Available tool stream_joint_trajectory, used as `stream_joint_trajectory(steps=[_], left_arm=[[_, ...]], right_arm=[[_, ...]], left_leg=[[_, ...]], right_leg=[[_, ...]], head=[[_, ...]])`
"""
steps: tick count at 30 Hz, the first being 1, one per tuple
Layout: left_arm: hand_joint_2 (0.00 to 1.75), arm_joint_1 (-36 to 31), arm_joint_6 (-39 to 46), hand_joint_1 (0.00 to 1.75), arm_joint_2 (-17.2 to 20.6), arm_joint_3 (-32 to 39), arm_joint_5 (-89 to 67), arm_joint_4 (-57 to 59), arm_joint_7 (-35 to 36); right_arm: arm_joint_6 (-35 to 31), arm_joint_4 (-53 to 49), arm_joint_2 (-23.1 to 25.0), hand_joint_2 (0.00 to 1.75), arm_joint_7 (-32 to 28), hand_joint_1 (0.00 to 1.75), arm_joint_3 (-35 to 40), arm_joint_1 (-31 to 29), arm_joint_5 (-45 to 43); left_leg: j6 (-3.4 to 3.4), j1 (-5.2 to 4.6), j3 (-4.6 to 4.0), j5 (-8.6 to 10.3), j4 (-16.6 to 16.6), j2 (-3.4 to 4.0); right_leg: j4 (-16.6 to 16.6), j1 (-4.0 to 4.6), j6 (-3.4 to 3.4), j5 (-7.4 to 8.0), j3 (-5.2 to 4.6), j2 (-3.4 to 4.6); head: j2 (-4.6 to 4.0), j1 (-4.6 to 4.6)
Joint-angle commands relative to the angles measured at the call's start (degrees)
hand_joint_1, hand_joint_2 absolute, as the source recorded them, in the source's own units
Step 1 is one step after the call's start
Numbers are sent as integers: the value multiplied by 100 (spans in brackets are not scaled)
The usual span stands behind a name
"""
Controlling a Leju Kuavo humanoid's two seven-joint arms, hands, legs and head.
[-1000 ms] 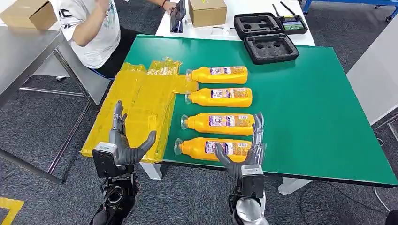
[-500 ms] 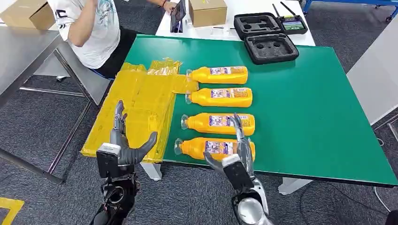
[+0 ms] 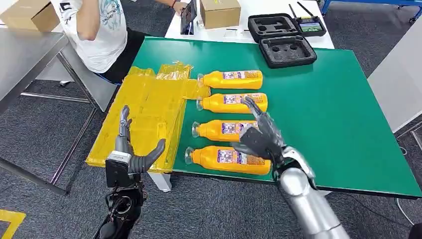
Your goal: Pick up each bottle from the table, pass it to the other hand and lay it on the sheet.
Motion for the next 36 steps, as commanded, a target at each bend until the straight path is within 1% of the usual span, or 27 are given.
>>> stream_joint_trajectory(steps=[1, 2, 3, 5, 8, 10, 13, 14, 15, 17, 18, 21, 23, 25, 28, 31, 36], left_arm=[[175, -290, 13, 0, 56, 180, 57, 514, 6], [175, -303, 18, 0, 58, 187, 68, 522, 5], [175, -361, 14, 0, 65, 212, 92, 563, 0], [175, -371, 9, 0, 70, 218, 98, 569, -2], [175, -371, 9, 0, 70, 218, 98, 569, -2], [175, -372, 6, 0, 77, 203, 101, 574, -5], [175, -313, 62, 0, 99, 224, 153, 493, -37], [175, -276, 74, 0, 114, 235, 168, 445, -42], [175, -266, 81, 0, 113, 241, 179, 425, -42], [175, -251, 85, 0, 103, 241, 178, 405, -42], [175, -241, 87, 0, 97, 242, 180, 400, -42], [175, -201, 96, 0, 81, 268, 183, 362, -42], [175, -137, 115, 0, 76, 305, 183, 278, -45], [175, -106, 118, 0, 70, 326, 181, 236, -45], [175, -112, 118, 0, 61, 326, 181, 238, -45], [175, -141, 113, 0, 46, 325, 175, 278, -33], [175, -289, 21, 0, 38, 267, 161, 357, 31]], right_arm=[[893, 1448, -389, 175, 219, 0, 921, -1303, -71], [997, 1501, -401, 175, 214, 0, 992, -1350, -85], [1233, 1665, -413, 175, 137, 0, 1219, -1523, -135], [1231, 1746, -370, 175, 160, 0, 1339, -1625, -181], [1231, 1746, -370, 175, 160, 0, 1339, -1625, -181], [1465, 1729, -452, 175, 154, 0, 1533, -1706, -245], [1595, 1871, -477, 175, 218, 0, 2026, -2178, -250], [1628, 1859, -461, 175, 267, 0, 2128, -2285, -246], [1640, 1805, -460, 175, 273, 0, 2169, -2312, -257], [1626, 1672, -537, 175, 376, 0, 2308, -2283, -215], [1582, 1616, -597, 175, 390, 0, 2336, -2224, -179], [1492, 1448, -759, 175, 393, 0, 2428, -2065, -70], [1308, 1396, -742, 175, 475, 0, 2541, -2031, 181], [1229, 1416, -580, 175, 630, 0, 2598, -2044, 361], [1225, 1422, -506, 175, 689, 0, 2614, -2051, 392], [1223, 1449, -484, 175, 729, 0, 2572, -2043, 459], [1276, 1121, -712, 175, 768, 0, 2597, -1751, 767]], left_leg=[[-3, 0, 7, -2, -1, 14], [-5, 2, 8, -2, 1, 22], [-6, 4, 10, -1, -1, 21], [-5, 2, 5, 0, 2, 17], [-5, 1, 6, 0, 0, 14], [-4, 1, 4, 1, -1, 6], [-5, 2, 4, -2, 4, 15], [-5, -1, 3, -4, 5, 25], [-3, -4, -2, -1, 2, 19], [-8, 2, -1, -3, 6, 25], [-4, 0, -1, 1, 1, 6], [-3, 2, 4, 1, -2, -4], [-3, 1, 4, -1, 0, 5], [-5, 3, 6, -3, 1, 11], [-9, 6, 9, -6, 1, 24], [-13, 11, 8, -4, 4, 17], [-7, 8, 5, 1, 0, -9]], right_leg=[[0, 1, -5, 3, 2, 15], [-1, 3, -7, 6, 1, 24], [-3, 5, -9, 8, 4, 23], [1, 3, -7, 6, 0, 18], [1, 2, -7, 4, 2, 15], [1, 2, -6, 2, 2, 6], [3, 4, -8, 3, 0, 16], [8, 0, -8, 3, -6, 27], [9, -3, -4, 2, -9, 21], [10, 2, -10, 5, -9, 28], [5, 0, -5, 1, -3, 8], [-2, 3, -5, 1, 6, -2], [0, 2, -5, 0, 4, 6], [0, 4, -8, 1, 4, 12], [2, 6, -12, 3, 3, 27], [-1, 12, -17, 3, 7, 20], [-5, 11, -10, 1, 12, -7]], head=[[0, 0], [0, 0], [0, 0], [0, 0], [0, 0], [0, 0], [0, 0], [0, 0], [0, 0], [0, 0], [0, 0], [0, 0], [0, 0], [0, 0], [0, 0], [0, 0], [0, 0]])
